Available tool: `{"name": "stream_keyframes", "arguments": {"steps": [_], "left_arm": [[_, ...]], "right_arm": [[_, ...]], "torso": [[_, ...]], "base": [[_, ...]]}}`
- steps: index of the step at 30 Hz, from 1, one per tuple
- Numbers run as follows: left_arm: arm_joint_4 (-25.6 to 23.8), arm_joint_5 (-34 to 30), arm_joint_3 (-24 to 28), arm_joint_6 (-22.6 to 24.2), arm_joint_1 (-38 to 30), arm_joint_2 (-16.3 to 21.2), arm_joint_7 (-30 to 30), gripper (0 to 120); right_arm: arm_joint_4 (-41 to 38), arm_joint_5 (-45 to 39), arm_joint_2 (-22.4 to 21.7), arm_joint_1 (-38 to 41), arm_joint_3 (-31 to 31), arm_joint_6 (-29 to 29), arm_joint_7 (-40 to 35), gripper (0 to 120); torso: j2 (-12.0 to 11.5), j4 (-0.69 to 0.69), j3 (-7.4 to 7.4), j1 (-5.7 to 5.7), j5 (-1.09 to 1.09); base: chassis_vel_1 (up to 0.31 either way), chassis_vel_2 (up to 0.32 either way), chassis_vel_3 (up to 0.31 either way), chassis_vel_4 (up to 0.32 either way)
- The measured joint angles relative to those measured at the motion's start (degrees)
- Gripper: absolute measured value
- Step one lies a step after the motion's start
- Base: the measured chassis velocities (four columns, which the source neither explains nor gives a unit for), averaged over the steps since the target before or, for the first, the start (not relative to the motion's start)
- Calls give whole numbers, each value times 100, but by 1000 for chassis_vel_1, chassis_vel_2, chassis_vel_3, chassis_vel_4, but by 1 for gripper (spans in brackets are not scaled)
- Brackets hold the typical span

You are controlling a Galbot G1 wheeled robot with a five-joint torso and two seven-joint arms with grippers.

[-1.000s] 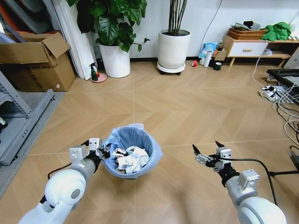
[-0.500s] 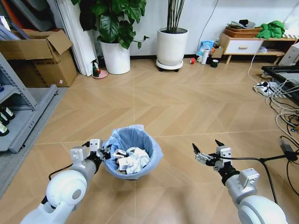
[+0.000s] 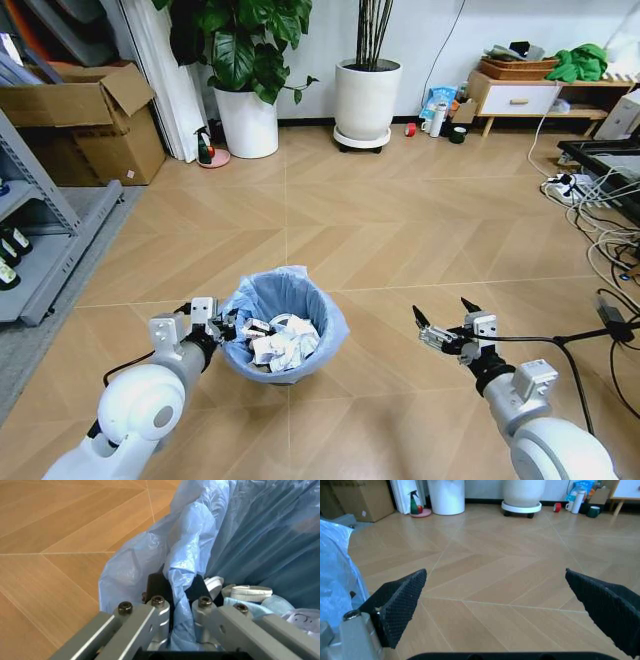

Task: Pick up the trash bin and place the garbage on the floor into it.

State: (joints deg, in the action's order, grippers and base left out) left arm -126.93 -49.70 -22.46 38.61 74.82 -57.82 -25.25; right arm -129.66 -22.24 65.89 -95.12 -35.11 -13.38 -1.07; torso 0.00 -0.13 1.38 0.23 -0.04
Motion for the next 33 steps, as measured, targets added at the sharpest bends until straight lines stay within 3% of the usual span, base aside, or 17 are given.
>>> {"name": "stream_keyframes", "arguments": {"steps": [33], "left_arm": [[-105,50,-32,-59,86,-35,-8,0]], "right_arm": [[-151,201,158,-217,41,62,-86,100]], "torso": [[0,-1,0,-1,1]], "base": [[-20,-19,20,20]]}}
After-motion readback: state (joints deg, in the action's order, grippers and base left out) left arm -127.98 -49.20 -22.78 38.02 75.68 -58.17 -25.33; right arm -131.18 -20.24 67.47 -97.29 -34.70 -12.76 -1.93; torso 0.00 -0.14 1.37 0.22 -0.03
